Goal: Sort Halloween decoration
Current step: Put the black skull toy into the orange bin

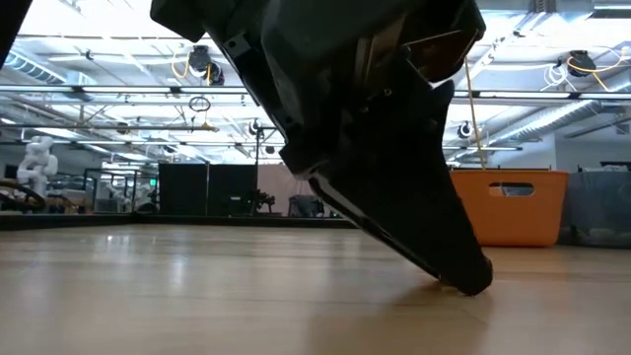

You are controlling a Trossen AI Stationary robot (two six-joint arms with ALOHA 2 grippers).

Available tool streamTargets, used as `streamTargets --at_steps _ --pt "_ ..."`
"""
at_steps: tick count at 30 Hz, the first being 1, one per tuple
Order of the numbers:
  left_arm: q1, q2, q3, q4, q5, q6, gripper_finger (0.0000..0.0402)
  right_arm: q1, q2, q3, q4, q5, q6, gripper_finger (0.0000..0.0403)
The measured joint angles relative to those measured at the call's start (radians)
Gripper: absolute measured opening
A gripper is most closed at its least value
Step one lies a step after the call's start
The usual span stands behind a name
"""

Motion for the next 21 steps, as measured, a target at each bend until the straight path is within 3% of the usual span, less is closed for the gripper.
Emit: streamTargets --at_steps 7,15,21 --pt "0.000 0.006 0.002 0.001 0.002 -0.006 0.0055 0.000 0.000 0.000 -0.004 0.004 0.001 0.0210" --pt "0.007 -0.001 0.006 -0.002 -0.015 -0.037 0.0056 0.000 0.000 0.000 -0.004 0.029 -0.001 0.0210" --pt "0.030 -0.009 0.096 -0.068 -0.022 -0.061 0.0056 0.000 0.000 0.000 -0.003 0.026 -0.001 0.0210"
